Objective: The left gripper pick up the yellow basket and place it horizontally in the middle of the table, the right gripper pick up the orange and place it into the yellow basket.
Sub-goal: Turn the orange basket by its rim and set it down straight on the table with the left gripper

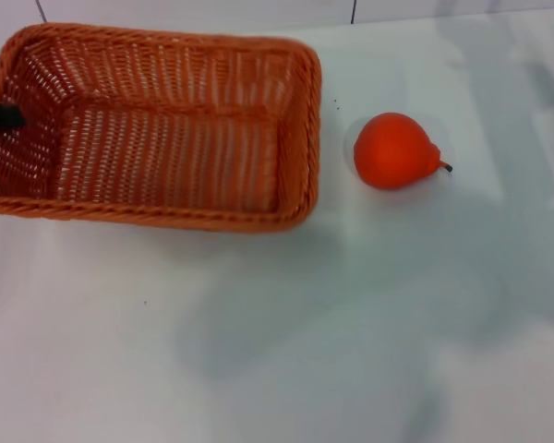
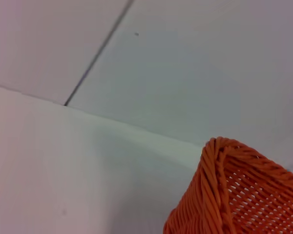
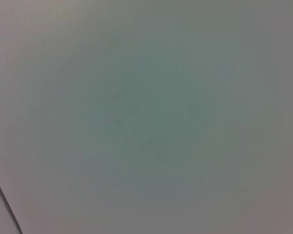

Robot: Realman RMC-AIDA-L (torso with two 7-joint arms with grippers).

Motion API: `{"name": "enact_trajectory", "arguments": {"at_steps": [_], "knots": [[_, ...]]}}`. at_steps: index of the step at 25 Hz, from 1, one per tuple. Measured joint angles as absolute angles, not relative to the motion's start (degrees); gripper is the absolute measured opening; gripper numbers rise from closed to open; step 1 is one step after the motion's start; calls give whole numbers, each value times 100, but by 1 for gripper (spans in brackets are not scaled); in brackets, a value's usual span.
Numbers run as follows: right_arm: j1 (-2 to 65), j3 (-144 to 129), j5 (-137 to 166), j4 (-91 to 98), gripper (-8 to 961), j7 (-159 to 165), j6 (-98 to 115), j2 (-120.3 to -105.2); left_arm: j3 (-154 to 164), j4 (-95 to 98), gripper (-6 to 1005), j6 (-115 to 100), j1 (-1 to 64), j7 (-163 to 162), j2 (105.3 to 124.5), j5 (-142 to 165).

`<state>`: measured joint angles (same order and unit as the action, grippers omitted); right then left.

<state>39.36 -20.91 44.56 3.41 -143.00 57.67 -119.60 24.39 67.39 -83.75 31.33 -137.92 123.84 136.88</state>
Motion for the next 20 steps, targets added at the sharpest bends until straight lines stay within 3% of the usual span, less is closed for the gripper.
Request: {"name": "enact_trajectory", "arguments": {"at_steps": [8,20], "knots": [[3948,-2059,4456,343,765,-14325,5736,-11962,2476,6008,205,-7637,2590,-13698,12394,12951],[4038,-2055,4475,416,765,-14327,5561,-11962,2507,5564,235,-7702,2516,-13662,12385,12845]]}}
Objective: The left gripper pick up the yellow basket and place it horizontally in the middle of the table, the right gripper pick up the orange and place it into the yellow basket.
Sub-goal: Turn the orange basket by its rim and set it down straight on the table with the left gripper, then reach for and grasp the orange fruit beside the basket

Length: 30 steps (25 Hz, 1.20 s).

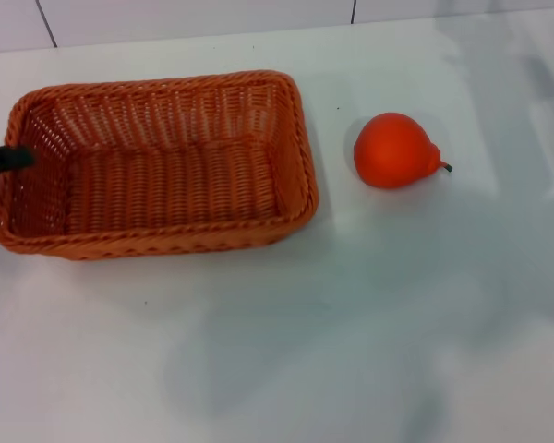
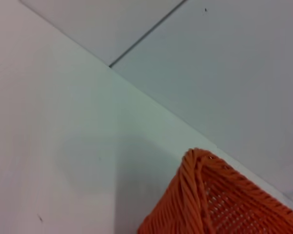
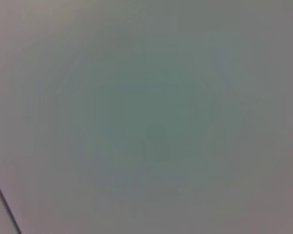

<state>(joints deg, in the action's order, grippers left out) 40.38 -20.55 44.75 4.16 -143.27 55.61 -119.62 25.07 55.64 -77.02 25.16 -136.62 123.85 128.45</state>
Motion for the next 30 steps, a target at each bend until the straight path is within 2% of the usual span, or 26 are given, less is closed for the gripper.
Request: {"name": "enact_trajectory", "arguments": {"at_steps": [5,8,14,17,22,24,28,30], "knots": [[4046,-2186,4507,441,765,-14302,5538,-11953,2515,5431,449,-7834,2537,-13659,12366,12843],[4028,-2505,4513,556,766,-14177,5524,-11944,2515,5440,630,-7965,2532,-13611,12364,12777],[3867,-3967,4663,1226,766,-13137,5262,-11816,2446,5397,630,-8154,2461,-13219,12325,12344],[3768,-4708,5275,1709,766,-12279,5225,-11624,2421,5343,630,-8100,2396,-12914,12262,12183],[3750,-5326,7435,2389,765,-10123,5565,-11027,2046,4856,630,-7965,2335,-11839,12099,11829],[3767,-5335,8377,2675,765,-9392,5870,-10837,1672,4637,630,-7944,2333,-11304,12087,11675],[3845,-5281,10048,3373,765,-8302,6553,-10590,1148,4225,630,-7940,2262,-10386,12087,11185],[3947,-5176,10888,3676,765,-7933,6924,-10552,1097,4121,629,-7938,2235,-10154,12084,10983]]}}
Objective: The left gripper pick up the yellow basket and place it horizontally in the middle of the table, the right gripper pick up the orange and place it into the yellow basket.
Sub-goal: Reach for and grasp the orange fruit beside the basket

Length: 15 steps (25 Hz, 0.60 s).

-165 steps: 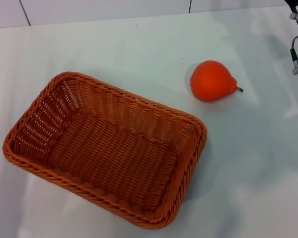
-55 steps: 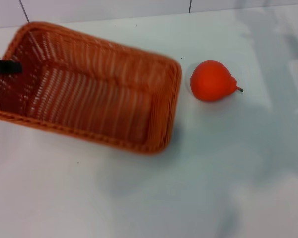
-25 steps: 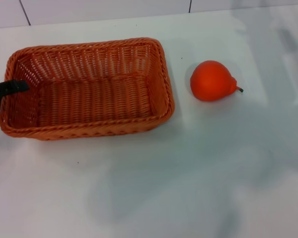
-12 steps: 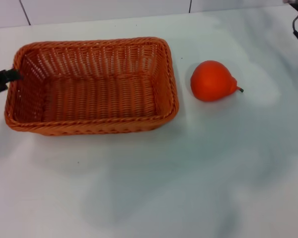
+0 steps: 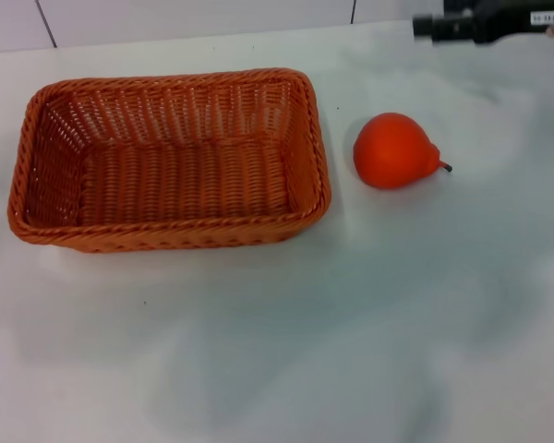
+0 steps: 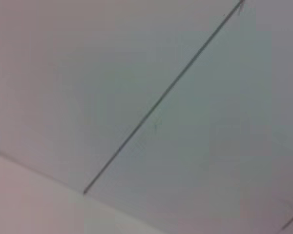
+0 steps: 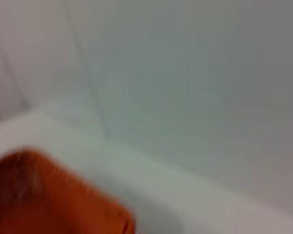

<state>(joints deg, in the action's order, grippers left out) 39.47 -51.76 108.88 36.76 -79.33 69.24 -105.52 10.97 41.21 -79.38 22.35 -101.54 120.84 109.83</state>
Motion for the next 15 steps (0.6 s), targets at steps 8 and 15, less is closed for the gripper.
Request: {"name": "enact_trajectory", "arguments": {"at_steps": [8,15], "knots": [[4562,-5064,13168,3992,766,-7197,7621,-10724,1105,3953,629,-7994,2216,-9709,12129,10528],[4840,-5100,13992,3967,766,-7163,7451,-11108,1094,3906,629,-8008,2195,-9688,12130,10524]]}}
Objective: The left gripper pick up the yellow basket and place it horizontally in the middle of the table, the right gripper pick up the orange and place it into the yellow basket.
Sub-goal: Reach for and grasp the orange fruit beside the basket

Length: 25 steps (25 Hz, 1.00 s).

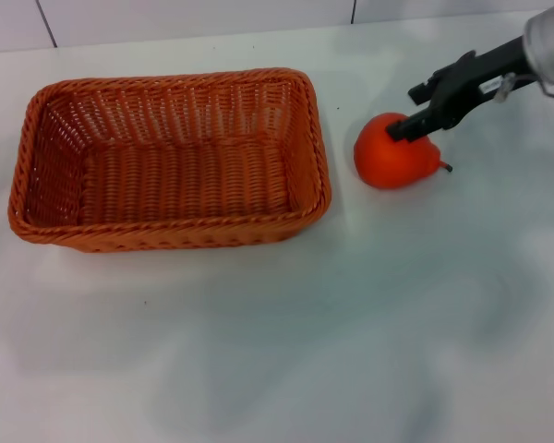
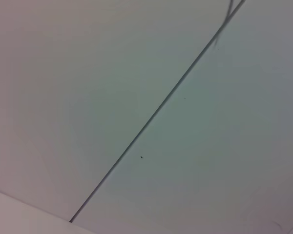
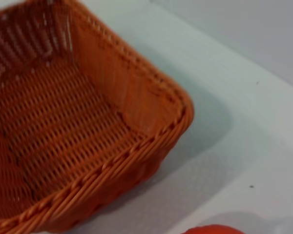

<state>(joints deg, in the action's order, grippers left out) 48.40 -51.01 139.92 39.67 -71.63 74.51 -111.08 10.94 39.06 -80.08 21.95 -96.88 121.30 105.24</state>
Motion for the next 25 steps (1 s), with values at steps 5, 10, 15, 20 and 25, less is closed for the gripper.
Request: {"name": "enact_trajectory", "arguments": {"at_steps": [5,10,15,20,25], "knots": [[4990,-5114,14551,3913,767,-7113,7091,-11417,1088,3887,629,-8028,2183,-9694,12139,10520],[5035,-5252,14646,3756,720,-7106,6754,-11556,1085,3788,629,-8033,2170,-9694,12118,10472],[5031,-5330,14644,3719,587,-7106,6621,-11583,1081,3764,629,-8033,2132,-9694,12103,10453],[5024,-5284,14617,3718,427,-7111,6617,-11584,1081,3761,629,-8034,2114,-9697,12103,10449],[5005,-5184,14513,3768,294,-7123,6652,-11541,1078,3761,629,-8087,2105,-9703,12102,10449]]}}
